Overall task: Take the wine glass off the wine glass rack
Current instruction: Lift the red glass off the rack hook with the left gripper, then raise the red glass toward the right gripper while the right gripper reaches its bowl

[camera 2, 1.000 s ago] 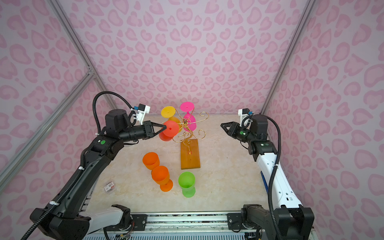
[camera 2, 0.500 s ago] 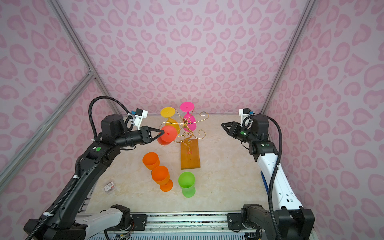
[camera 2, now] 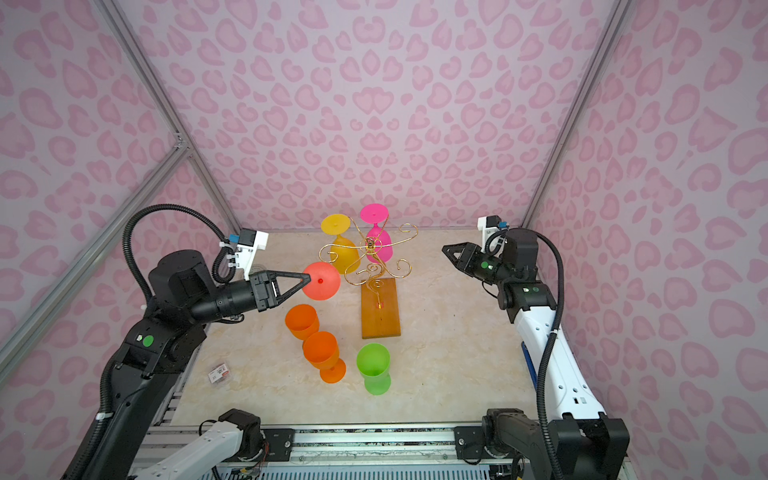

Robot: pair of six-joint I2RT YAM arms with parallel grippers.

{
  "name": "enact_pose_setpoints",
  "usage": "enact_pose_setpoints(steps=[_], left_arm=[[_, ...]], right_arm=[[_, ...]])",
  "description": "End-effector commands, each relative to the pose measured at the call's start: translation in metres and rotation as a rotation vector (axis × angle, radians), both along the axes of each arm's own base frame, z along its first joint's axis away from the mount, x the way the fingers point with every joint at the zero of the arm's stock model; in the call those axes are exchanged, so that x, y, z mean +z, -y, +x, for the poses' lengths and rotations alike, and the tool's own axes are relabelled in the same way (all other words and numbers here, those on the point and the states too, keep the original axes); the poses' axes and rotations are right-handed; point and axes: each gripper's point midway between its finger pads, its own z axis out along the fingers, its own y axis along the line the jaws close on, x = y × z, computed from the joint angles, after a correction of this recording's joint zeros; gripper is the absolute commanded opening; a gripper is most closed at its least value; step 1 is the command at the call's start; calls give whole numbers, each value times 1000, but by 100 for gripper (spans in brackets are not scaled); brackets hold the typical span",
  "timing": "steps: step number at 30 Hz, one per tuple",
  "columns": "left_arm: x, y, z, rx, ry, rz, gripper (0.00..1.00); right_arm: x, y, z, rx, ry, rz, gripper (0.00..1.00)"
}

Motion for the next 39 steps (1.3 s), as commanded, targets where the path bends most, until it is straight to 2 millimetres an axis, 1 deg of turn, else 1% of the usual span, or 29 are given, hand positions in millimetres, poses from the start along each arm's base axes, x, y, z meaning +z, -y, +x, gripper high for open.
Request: enact_pose_setpoints(steps=[1,5,8,13,16,19,23,27,28,30,35,39], left_arm=[[33,-3,-26,-47,86,-32,2],[69,-6,-49,-79,179,-67,2],[90,-5,-54,-96,237,-103,2],[116,2,-45,-142,292,-183,2],[127,7,-36,-170,307,-227,2],[136,11,-25,-179,331,-270,1],[146,14,-12,-193,364,-344,2],[149,15,2,-198,367,-442,1],[141,17,11,-197,340,-460,2],[136,19,19,-207,316,-498,2],[132,20,33,-245,281,-603,2],[125,23,43,-284,245,-670,2]], right_arm=[[17,-3,0,15,64,15,29],[28,-3,0,12,96,35,29],[34,-3,-2,14,115,47,29],[49,-7,-7,29,162,81,29],[59,-11,-9,42,194,94,29],[72,-20,-12,65,241,120,29],[90,-36,-15,110,318,164,28],[110,-52,-18,158,407,214,28],[113,-55,-17,169,420,230,28],[122,-63,-18,197,456,264,28],[127,-85,-19,266,487,317,32],[126,-97,-17,299,490,343,40]])
